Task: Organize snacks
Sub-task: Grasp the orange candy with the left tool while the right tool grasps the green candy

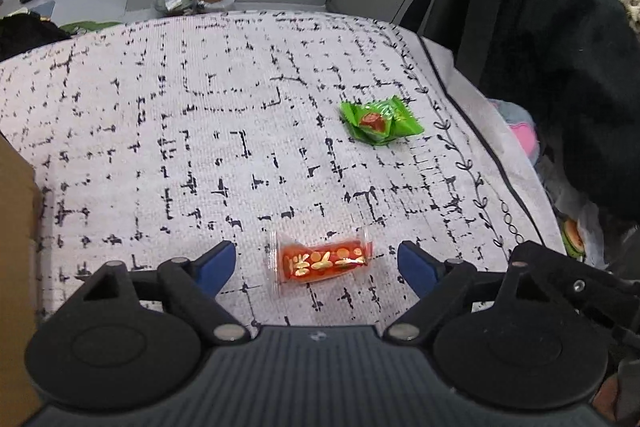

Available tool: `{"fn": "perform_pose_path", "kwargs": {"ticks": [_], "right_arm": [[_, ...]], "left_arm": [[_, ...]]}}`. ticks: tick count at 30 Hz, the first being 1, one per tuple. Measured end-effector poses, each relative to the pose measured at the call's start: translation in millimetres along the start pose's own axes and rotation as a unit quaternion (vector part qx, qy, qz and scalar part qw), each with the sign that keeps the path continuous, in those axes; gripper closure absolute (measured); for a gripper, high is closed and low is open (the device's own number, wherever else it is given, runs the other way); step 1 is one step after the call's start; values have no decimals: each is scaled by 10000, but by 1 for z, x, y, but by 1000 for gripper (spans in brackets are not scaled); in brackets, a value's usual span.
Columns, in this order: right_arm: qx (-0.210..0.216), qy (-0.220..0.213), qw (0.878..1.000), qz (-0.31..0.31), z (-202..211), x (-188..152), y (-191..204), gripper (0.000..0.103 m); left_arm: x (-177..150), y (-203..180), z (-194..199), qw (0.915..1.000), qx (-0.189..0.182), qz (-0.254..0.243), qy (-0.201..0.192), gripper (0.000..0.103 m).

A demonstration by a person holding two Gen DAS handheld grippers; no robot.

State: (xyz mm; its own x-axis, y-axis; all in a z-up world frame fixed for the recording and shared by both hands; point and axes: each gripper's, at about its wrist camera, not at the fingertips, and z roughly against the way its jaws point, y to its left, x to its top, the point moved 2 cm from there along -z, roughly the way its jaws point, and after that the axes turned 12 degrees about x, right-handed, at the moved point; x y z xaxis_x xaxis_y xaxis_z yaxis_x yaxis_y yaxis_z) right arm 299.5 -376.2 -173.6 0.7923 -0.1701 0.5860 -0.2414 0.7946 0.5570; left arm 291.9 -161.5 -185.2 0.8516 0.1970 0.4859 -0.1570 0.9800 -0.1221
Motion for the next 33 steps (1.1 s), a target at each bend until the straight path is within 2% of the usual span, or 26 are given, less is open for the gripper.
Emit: {"fn": "perform_pose_path", "kwargs": {"ticks": [4,7,9,11,13,20,25,33], "right_arm": [[4,38,10000,-36,-6,1,-3,11],[25,40,10000,-62,-9,3,-4,11],[39,41,10000,-75,-12,4,-4,11],[55,44,9999,-80,-14,5,-4,11],[76,58,9999,-80,-17,5,-3,11],[143,59,9999,23,-24,6,7,11],[131,48,9998,138,-30,9,13,11],[27,23,9990,449,-49,18,18,7]], "left_arm": [[-1,-5,-12,9999,78,-44,126,22],[-3,-9,-16,9996,196,-181,61,25],[-3,-12,-17,9988,344,-341,27,34],[-3,-14,-16,9979,461,-450,7,51],[-2,-12,-15,9978,439,-487,15,55],[1,1,-10,9988,438,-240,-1,56],[11,16,-2,9983,552,29,-188,56],[23,31,9,9962,703,183,-486,56]]}}
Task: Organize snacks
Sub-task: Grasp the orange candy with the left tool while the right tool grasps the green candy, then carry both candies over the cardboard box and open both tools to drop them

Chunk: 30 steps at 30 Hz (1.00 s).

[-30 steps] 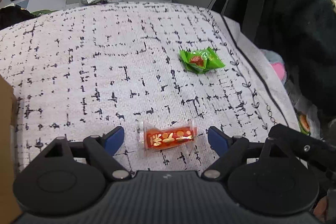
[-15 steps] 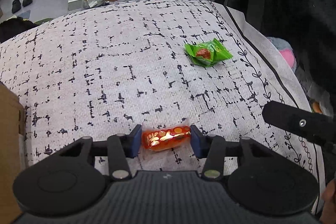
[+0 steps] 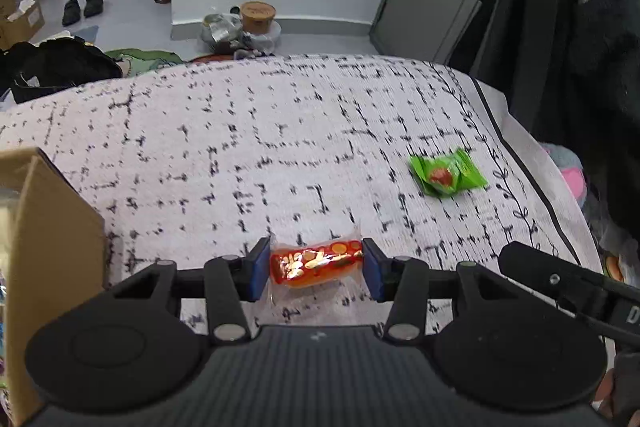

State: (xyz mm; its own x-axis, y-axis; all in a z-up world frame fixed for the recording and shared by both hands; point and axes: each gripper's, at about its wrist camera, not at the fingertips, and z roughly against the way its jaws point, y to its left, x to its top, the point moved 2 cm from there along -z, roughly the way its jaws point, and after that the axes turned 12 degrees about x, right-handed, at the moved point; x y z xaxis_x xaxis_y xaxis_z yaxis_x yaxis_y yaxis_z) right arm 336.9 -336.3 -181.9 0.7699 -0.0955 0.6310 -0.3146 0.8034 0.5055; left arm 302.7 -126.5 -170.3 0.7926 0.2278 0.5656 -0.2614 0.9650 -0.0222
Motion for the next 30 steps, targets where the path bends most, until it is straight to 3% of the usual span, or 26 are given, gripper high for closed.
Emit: {"fn": "perform_pose_path", "kwargs": {"ticks": [7,14,18,24,26,28,30], "right_arm": [[-74,-62,9993,350,-19,17,5,0],[-3,-48,9986,525,-43,26,9,3],[-2,-37,9984,565,-56,30,8,15],[-68,-49,9987,510,-70,35,0,24],[-121,4,9988,468,-75,35,-2,33],[-174,47,9989,443,-77,34,-6,54],[-174,96,9987,473,-75,34,-9,64]], "left_arm": [[8,13,0,9997,122,149,-158,56],[18,23,-2,9991,185,292,-257,56],[22,29,-4,9987,246,338,-285,56],[25,36,-8,9985,283,397,-268,56],[25,36,-9,9985,282,411,-244,56],[25,36,-10,9985,293,400,-228,56],[25,37,-9,9986,287,392,-216,56]]}}
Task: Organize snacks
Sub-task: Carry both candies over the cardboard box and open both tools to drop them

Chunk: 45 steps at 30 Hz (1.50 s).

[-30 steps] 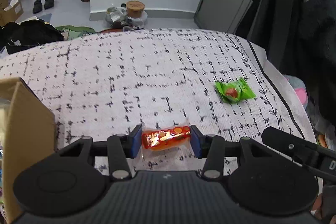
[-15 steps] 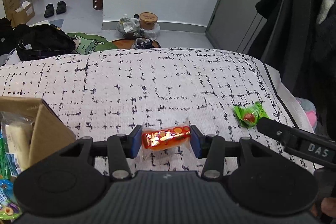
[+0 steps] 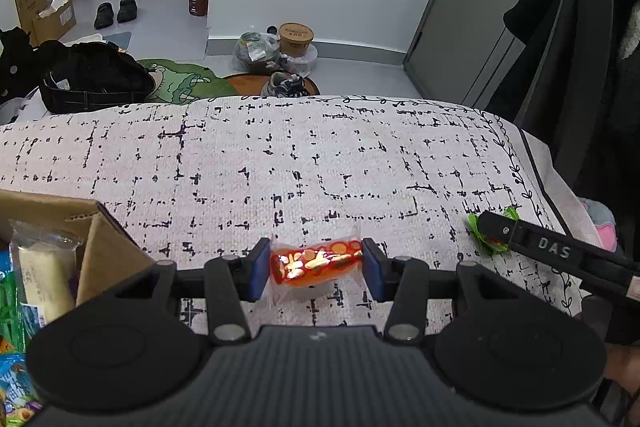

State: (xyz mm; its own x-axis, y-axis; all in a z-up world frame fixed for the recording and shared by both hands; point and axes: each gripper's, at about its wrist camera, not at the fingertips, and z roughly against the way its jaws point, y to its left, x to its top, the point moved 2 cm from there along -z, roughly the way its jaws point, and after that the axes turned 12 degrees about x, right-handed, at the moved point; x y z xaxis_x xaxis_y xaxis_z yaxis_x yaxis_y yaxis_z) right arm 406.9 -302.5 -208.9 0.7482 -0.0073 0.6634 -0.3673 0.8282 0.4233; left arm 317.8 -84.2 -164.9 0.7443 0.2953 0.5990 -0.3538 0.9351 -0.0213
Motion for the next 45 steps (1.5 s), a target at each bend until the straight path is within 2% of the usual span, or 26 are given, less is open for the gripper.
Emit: {"fn": "perform_pose_path", "kwargs": {"ticks": [1,6,14,26,45], "right_arm": [[43,10,10000,-57,3,0,-2,72],[7,-51,9997,-220,24,-2,-2,75],[53,-295,9990,-337,67,-7,20,75],[202,-590,9973,-379,108,-9,58,75],[373,-901,9946,-349,141,-25,110,75]], "left_arm": [[0,0,1,10000,-5,-9,1,56],[0,1,8,10000,-69,-9,-43,56],[3,8,33,9996,-223,3,-194,56],[4,28,79,9983,-340,-50,-477,56],[-2,83,132,9969,-316,20,-720,56]]}}
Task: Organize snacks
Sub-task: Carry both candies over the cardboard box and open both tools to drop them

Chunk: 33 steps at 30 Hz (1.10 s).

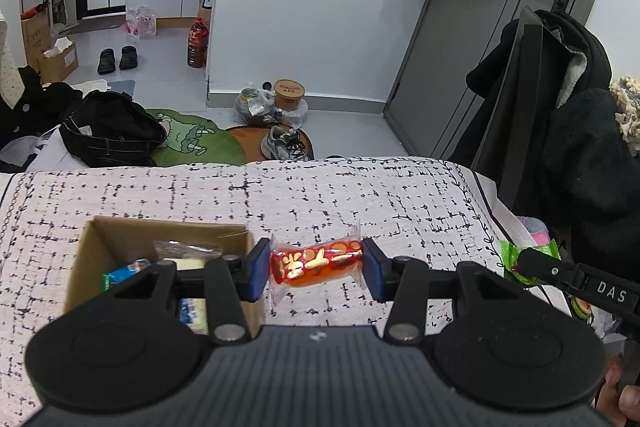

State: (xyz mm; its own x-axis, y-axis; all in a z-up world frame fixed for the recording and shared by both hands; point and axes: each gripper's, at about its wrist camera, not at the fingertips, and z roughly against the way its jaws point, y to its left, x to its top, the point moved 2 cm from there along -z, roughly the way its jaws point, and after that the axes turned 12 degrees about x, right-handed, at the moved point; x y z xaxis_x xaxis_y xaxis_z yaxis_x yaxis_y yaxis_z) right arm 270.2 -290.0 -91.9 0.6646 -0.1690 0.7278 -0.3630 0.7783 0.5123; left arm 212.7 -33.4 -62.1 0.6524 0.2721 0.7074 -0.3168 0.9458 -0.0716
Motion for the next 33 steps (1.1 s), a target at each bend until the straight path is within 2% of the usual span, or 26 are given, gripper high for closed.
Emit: {"fn": "perform_pose_path", "kwargs": {"ticks": [22,33], "right_arm": [[262,148,9983,491,-5,-22,73,75],[511,371,9950,774,-26,-39,114,75]], "left_arm": [[-10,78,35,9991,251,334,-69,56],[-28,115,22,9977,293,549,251,56]]}}
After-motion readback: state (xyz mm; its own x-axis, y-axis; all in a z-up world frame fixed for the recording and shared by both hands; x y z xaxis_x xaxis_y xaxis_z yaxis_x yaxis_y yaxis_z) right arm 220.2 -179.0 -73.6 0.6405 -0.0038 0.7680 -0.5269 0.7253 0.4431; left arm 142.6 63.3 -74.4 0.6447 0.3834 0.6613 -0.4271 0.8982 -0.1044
